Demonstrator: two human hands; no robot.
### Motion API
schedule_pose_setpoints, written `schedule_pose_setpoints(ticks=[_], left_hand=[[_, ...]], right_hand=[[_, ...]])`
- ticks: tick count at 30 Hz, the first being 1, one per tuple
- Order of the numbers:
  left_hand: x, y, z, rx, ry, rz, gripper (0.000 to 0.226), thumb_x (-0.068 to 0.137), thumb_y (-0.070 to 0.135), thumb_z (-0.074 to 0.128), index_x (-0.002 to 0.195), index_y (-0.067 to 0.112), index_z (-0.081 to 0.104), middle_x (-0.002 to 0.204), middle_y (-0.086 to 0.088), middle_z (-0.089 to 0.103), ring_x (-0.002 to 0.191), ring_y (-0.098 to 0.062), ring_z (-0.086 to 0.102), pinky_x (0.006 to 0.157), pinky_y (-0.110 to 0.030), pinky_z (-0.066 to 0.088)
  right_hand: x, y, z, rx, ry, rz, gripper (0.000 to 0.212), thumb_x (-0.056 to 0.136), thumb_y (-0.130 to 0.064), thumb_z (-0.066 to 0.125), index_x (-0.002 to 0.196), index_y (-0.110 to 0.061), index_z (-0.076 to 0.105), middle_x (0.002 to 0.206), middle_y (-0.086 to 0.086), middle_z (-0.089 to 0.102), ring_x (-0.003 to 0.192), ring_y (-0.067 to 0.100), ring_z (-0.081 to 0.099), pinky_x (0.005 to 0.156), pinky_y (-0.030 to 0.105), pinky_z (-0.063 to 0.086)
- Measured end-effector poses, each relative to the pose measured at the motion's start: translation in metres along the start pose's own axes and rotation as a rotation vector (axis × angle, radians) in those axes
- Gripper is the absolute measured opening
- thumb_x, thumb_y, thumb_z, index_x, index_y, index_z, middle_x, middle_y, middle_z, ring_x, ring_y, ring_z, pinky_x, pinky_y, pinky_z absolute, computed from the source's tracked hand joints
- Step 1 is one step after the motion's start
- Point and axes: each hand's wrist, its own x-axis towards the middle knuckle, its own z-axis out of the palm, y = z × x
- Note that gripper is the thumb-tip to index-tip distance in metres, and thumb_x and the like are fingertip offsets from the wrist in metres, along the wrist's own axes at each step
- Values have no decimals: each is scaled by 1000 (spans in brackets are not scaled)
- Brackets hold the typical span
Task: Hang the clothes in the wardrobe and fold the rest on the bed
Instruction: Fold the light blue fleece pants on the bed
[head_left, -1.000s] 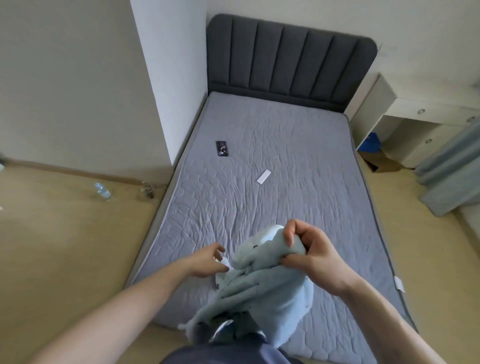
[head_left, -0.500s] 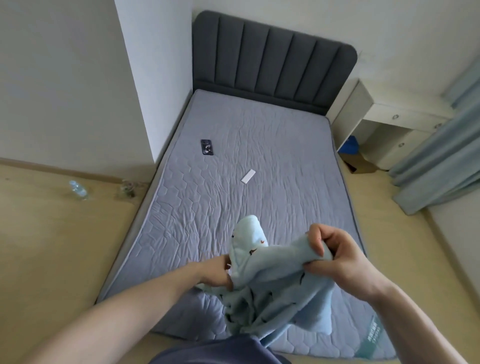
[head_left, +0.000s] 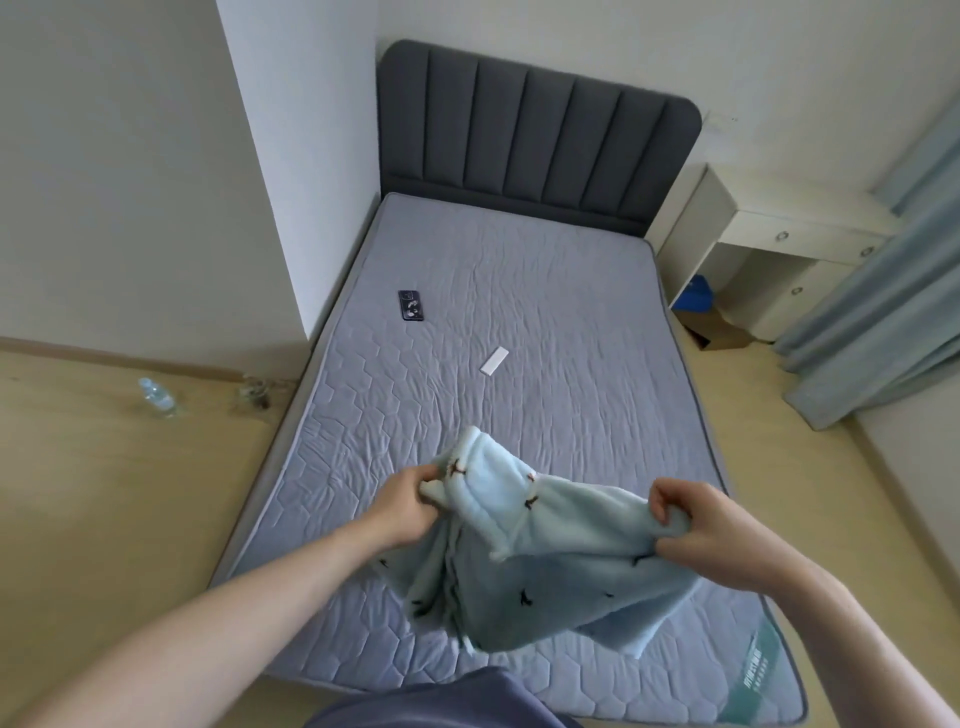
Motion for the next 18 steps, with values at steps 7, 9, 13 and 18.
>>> schedule_pose_setpoints(ticks=[7, 9, 13, 18], left_hand=[[-22, 49, -23, -174, 153, 363, 31, 75, 4, 59, 62, 21, 37, 74, 10, 42, 64, -5, 39, 59, -22, 29], [-24, 60, -20, -168, 154, 423, 32, 73, -5, 59, 63, 19, 40, 75, 11, 43, 66, -4, 39, 62, -18, 30], [-20, 67, -26, -197, 234, 431, 43, 75, -7, 61, 64, 27, 38, 78, 11, 45, 69, -4, 42, 65, -15, 33], [-9, 22, -48, -62, 247, 332, 41, 75, 5, 74, 69, 29, 41, 98, 4, 53, 88, -14, 56, 74, -27, 45]], right_hand=[[43, -3, 59, 25, -56, 79, 137, 52, -84, 82, 162, -39, 14, 160, -14, 29, 148, 17, 37, 114, 38, 38], [61, -27, 79, 292, -75, 4, 117, 58, -79, 85, 155, -43, 32, 150, -28, 41, 144, 8, 42, 110, 29, 44], [83, -51, 116, 538, -91, -79, 44, 80, -52, 85, 116, -31, 72, 110, -13, 78, 105, 6, 73, 93, 36, 61], [93, -57, 114, 585, 216, -109, 16, 93, -9, 58, 94, -19, 71, 90, 0, 77, 91, 25, 74, 79, 39, 63]])
